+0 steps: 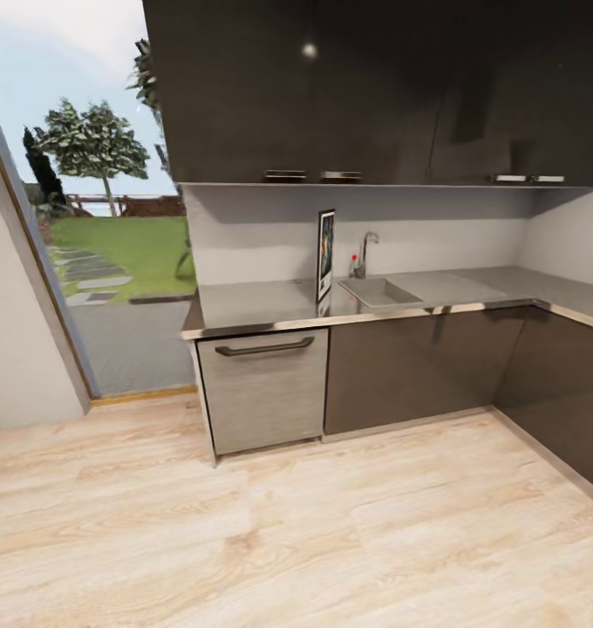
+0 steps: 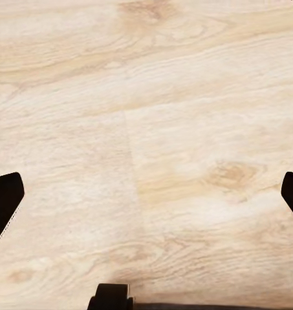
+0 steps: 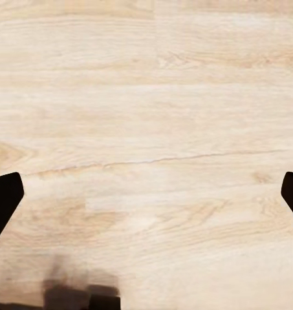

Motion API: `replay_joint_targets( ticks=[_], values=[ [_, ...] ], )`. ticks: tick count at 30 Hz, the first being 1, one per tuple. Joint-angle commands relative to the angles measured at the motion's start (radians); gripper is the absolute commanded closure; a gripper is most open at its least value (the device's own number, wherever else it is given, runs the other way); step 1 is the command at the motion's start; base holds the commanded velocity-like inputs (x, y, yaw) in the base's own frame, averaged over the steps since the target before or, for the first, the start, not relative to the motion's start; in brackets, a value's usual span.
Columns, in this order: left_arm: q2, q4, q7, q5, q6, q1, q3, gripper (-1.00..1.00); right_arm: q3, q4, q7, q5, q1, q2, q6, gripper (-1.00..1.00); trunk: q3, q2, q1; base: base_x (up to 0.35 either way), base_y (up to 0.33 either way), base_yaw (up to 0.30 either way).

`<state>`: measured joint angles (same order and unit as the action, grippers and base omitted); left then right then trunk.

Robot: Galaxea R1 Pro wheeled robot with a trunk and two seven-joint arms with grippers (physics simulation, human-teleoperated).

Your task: Pick up the poster from the kitchen countertop and hang it on one of the wall nails in the kitchen.

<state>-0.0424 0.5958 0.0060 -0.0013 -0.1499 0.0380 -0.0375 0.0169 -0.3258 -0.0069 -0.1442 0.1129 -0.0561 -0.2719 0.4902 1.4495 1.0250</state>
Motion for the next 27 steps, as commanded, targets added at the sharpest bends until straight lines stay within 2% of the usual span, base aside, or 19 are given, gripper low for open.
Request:
replay_joint_targets(
  ticks=[1, 9, 12, 13, 17, 18, 20, 22, 23, 26, 27],
  values=[
    [-0.001, 0.001, 0.0, 0.0, -0.001, 0.0, -0.002, -1.0, 0.001, 0.001, -0.001, -0.005, 0.001, -0.001, -0.003, -1.0, 0.001, 0.0, 0.0, 0.001, 0.233, 0.071],
    [-0.001, 0.001, 0.001, 0.0, -0.001, 0.0, -0.002, -1.0, 0.004, 0.0, 0.0, -0.004, 0.001, 0.001, -0.003, -1.0, 0.001, 0.0, 0.0, 0.02, 0.224, 0.011],
    [0.01, 0.004, -0.002, 0.002, -0.003, 0.0, -0.045, -1.0, 0.005, -0.051, 0.002, -0.004, 0.003, 0.017, -0.003, -1.0, 0.001, 0.0, 0.0, 0.012, 0.035, 0.0],
    [0.017, 0.006, -0.004, 0.004, -0.003, 0.0, -0.082, -1.0, 0.006, -0.092, 0.002, -0.003, 0.004, 0.029, -0.003, -1.0, 0.001, 0.0, 0.0, 0.006, 0.018, 0.0],
    [0.025, 0.006, -0.025, 0.005, -0.003, 0.0, -0.161, -1.0, 0.006, -0.18, 0.001, -0.001, 0.005, 0.049, -0.001, -1.0, 0.001, 0.0, 0.0, 0.004, 0.01, 0.0],
    [0.028, 0.005, -0.066, 0.005, -0.003, 0.0, -0.208, -1.0, 0.006, -0.285, 0.0, 0.0, 0.008, 0.069, 0.003, -1.0, 0.001, 0.0, 0.0, 0.001, 0.003, 0.0],
    [0.029, 0.004, -0.087, 0.004, -0.003, 0.0, -0.224, -1.0, 0.006, -0.382, -0.001, 0.0, 0.012, 0.088, 0.016, -1.0, 0.001, 0.0, 0.0, 0.001, 0.002, 0.0],
    [0.03, 0.003, -0.1, 0.004, -0.002, 0.0, -0.234, -1.0, 0.006, -0.528, -0.012, 0.0, 0.016, 0.109, 0.084, -1.0, 0.001, 0.0, 0.0, 0.0, 0.0, 0.0],
    [0.03, 0.003, -0.106, 0.004, -0.002, 0.0, -0.239, -1.0, 0.009, -0.698, -0.073, 0.002, 0.053, 0.127, 0.261, -1.0, 0.001, 0.0, 0.0, 0.0, 0.0, 0.0],
    [0.03, 0.003, -0.108, 0.004, -0.002, 0.0, -0.24, -1.0, 0.011, -0.766, -0.12, 0.003, 0.122, 0.143, 0.368, -1.0, 0.001, 0.0, 0.0, 0.0, 0.0, 0.0],
    [0.03, 0.003, -0.108, 0.004, -0.002, 0.0, -0.241, -1.0, 0.011, -0.78, -0.138, 0.003, 0.166, 0.147, 0.405, -1.0, 0.001, 0.0, 0.0, 0.022, 0.0, 0.0]
  ],
)
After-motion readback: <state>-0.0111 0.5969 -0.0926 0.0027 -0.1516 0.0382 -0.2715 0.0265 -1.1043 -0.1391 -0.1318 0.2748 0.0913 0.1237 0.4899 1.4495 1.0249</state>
